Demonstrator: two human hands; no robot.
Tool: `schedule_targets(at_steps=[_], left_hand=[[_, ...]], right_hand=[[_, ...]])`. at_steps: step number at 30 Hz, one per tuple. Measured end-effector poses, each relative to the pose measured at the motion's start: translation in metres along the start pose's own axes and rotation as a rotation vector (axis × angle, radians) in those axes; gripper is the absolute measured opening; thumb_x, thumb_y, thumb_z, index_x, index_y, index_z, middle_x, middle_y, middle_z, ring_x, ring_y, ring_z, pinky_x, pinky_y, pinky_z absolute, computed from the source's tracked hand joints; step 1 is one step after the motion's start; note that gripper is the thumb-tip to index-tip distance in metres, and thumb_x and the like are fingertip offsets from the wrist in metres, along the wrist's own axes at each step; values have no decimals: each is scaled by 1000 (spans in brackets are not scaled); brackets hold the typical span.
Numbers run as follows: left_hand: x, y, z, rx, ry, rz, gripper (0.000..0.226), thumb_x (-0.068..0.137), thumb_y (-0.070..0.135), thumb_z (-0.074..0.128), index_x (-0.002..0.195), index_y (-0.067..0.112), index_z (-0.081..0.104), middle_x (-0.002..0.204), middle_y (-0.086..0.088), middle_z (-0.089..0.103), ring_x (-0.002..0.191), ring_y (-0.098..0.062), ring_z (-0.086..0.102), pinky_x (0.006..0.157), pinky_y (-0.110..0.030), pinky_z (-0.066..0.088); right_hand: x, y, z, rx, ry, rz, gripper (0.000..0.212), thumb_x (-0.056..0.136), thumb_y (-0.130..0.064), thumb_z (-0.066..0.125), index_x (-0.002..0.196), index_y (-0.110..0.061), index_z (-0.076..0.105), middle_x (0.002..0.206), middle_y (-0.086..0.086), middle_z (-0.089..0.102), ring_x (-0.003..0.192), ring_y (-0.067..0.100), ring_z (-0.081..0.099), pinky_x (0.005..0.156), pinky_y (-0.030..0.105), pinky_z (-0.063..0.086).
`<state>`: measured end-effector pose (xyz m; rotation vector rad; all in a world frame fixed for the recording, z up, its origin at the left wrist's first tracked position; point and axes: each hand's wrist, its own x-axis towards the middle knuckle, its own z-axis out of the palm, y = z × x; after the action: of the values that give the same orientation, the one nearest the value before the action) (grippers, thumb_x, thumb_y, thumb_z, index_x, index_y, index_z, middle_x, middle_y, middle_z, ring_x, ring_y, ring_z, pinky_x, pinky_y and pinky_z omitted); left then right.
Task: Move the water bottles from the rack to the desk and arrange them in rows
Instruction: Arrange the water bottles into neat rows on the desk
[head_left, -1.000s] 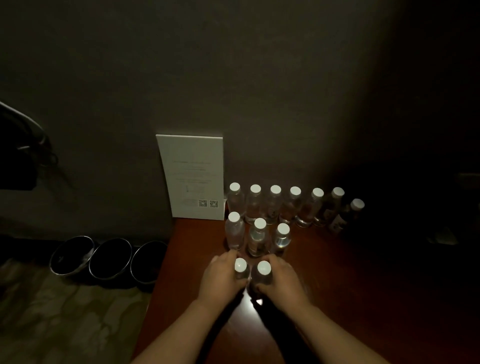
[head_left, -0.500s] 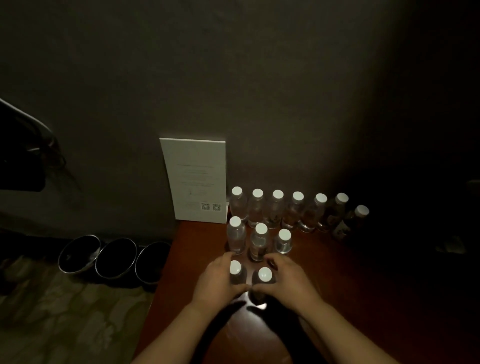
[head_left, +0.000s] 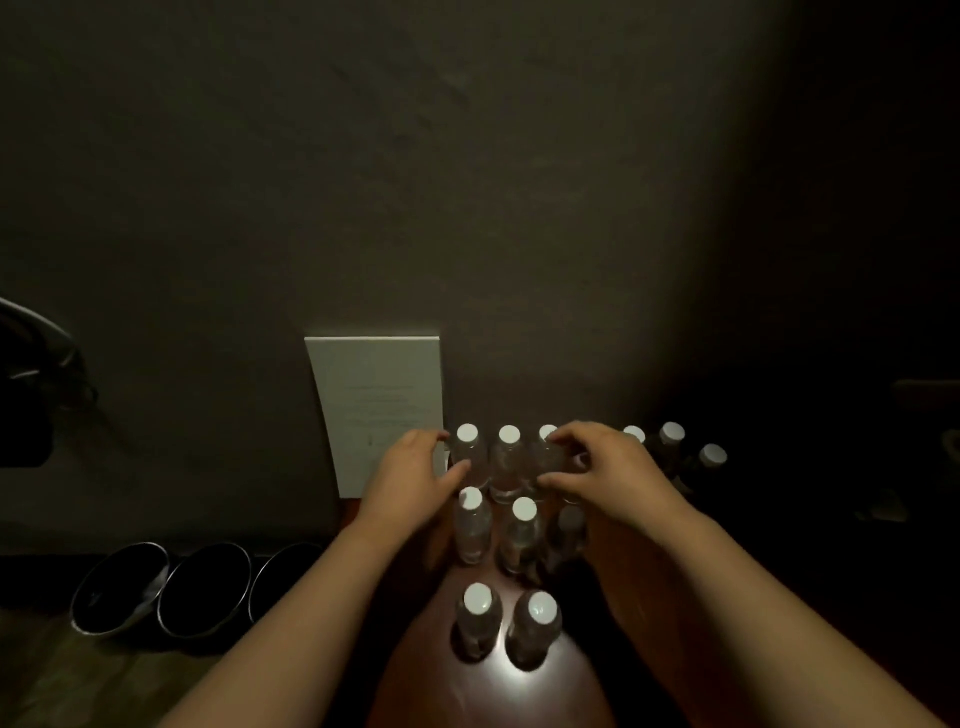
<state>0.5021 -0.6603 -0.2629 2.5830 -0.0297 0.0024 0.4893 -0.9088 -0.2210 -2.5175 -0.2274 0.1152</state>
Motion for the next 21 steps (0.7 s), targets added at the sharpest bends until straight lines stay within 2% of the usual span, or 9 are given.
schedule_targets(at_steps=[4, 8, 13, 16, 21], left_hand=[[33, -5, 10, 62, -49, 16, 54, 87, 42, 68, 134, 20, 55, 133, -2, 57, 123, -18, 53, 101, -31, 42], [54, -15, 26, 127, -121, 41, 54, 85, 39, 70, 134, 20, 55, 132, -2, 58, 122, -21, 53, 99, -31, 42], [77, -21, 43, 143, -158, 77, 47, 83, 40, 72, 123, 17, 63, 121, -3, 63, 112, -22, 58, 95, -35, 48], [87, -20, 50, 149, -165, 69, 40, 82, 42, 70, 113, 17, 67, 114, -3, 65, 103, -24, 62, 87, -39, 53], [97, -22, 60, 168, -176, 53, 40, 82, 46, 69, 109, 16, 68, 106, -6, 67, 98, -27, 64, 83, -41, 54]], right_hand=[[34, 9, 8, -80, -50, 6, 47, 77, -40, 79, 120, -29, 63, 116, -7, 62, 107, 9, 59, 89, 21, 44], [62, 19, 25, -146, -91, 12, 46, 80, -37, 76, 122, -27, 61, 119, -4, 63, 109, 12, 59, 93, 26, 46], [93, 29, 45, -211, -142, -6, 48, 82, -37, 73, 125, -23, 58, 120, -2, 61, 113, 17, 58, 94, 34, 49], [108, 33, 56, -250, -157, -36, 46, 83, -36, 72, 125, -20, 59, 119, 1, 61, 113, 21, 57, 94, 34, 48], [122, 37, 70, -323, -199, -72, 36, 86, -39, 68, 115, -19, 61, 111, 1, 59, 107, 21, 56, 86, 33, 48]])
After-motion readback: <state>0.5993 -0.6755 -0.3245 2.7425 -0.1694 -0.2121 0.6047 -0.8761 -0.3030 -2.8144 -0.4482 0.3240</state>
